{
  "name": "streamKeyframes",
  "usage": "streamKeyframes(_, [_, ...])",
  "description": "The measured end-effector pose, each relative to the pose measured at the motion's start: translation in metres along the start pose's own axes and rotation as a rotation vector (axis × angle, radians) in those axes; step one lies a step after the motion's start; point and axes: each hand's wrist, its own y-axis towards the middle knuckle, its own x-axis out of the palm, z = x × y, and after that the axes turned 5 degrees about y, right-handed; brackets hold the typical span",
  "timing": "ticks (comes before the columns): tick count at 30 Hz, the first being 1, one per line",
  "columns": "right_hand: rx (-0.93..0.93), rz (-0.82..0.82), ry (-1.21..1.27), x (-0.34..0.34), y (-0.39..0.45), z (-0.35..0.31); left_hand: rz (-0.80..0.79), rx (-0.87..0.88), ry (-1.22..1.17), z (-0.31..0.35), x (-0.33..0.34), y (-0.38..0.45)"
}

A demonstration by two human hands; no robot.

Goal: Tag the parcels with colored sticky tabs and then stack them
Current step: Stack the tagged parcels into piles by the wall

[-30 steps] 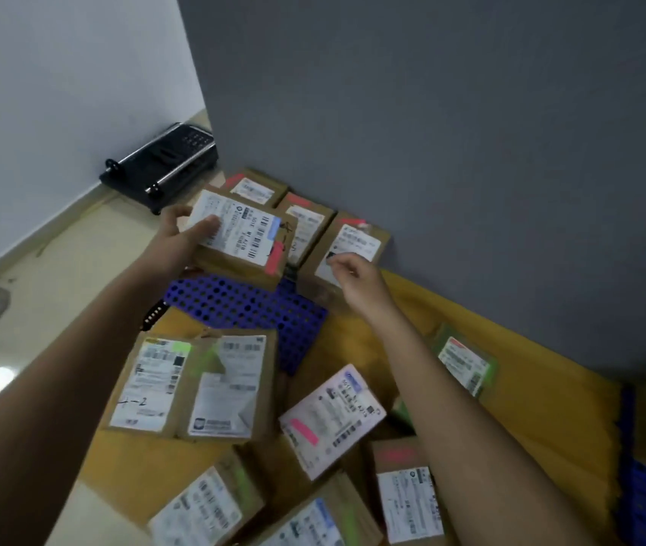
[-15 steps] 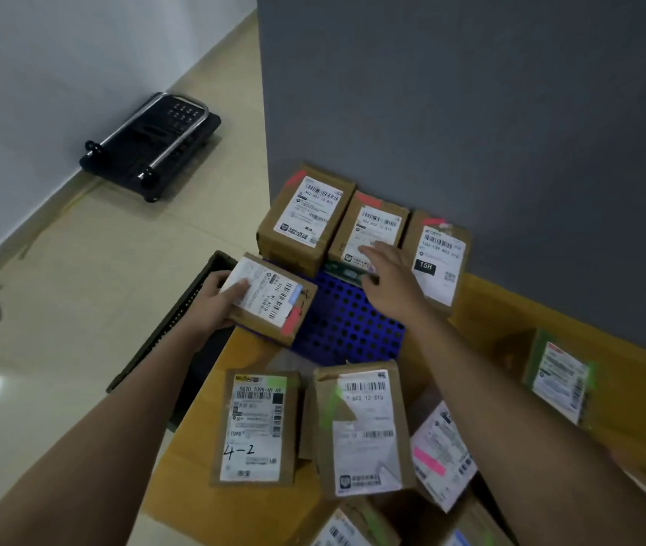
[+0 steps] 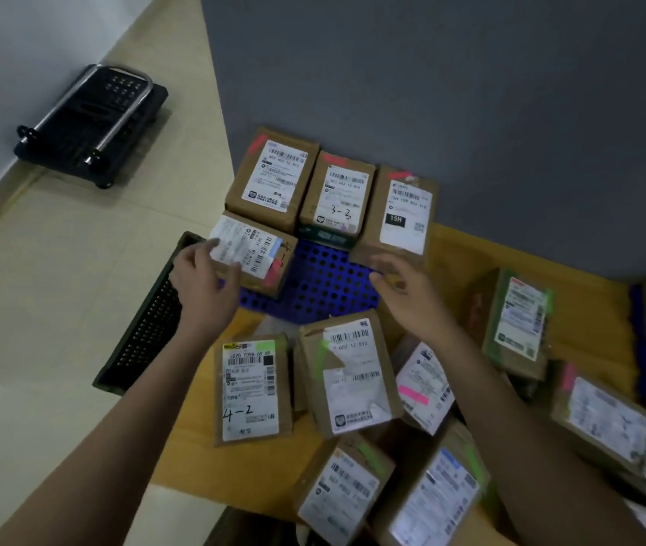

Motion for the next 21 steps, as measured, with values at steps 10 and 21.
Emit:
streamKeyframes(10, [0.437, -0.131, 0.203, 0.028, -0.116, 0.014, -0.695, -0.158, -0.261, 0.061, 0.018, -0.125])
streamKeyframes(21, [0.238, 0.214, 0.893, -0.125, -0.161, 0.045, -0.710, 0.262, -0.468, 0.246, 0.048, -0.156])
